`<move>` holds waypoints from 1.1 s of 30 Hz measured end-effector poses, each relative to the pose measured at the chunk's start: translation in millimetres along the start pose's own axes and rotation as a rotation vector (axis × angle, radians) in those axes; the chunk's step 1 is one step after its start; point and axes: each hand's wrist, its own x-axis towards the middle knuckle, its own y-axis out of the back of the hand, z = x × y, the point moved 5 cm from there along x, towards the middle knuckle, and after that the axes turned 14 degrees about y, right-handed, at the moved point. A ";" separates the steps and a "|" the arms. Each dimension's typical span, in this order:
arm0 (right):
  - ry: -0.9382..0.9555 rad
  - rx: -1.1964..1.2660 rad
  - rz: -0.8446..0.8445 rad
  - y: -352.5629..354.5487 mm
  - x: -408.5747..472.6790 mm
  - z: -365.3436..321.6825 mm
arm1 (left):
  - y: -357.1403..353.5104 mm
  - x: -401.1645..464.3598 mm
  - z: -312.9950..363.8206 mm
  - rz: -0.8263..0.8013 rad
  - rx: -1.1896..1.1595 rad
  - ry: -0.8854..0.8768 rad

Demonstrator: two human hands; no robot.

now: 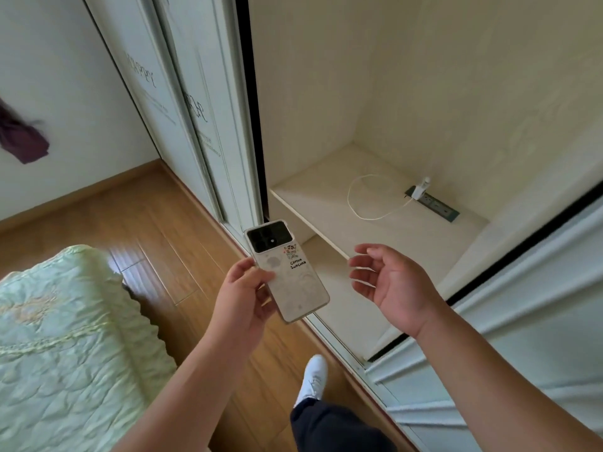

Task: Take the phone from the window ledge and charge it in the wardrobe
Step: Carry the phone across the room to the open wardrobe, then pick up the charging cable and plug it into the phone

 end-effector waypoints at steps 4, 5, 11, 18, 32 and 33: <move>-0.008 0.019 0.017 -3.1 55.8 8.1 | -11.4 48.2 27.7 0.024 0.042 0.013; -0.010 0.027 0.025 -3.4 70.8 10.3 | -14.2 60.0 35.2 0.035 0.059 0.018; -0.019 0.109 0.080 -17.2 177.0 14.7 | -43.0 131.1 94.4 0.071 0.157 0.033; -0.010 0.107 0.124 -27.5 267.1 -2.2 | -101.2 208.4 159.7 0.007 0.223 -0.003; 0.042 0.053 0.406 2.2 375.6 -17.3 | -177.2 363.4 202.8 -0.155 0.317 0.251; 0.048 0.051 0.440 4.6 384.7 -16.9 | -182.9 377.6 204.5 -0.173 0.343 0.279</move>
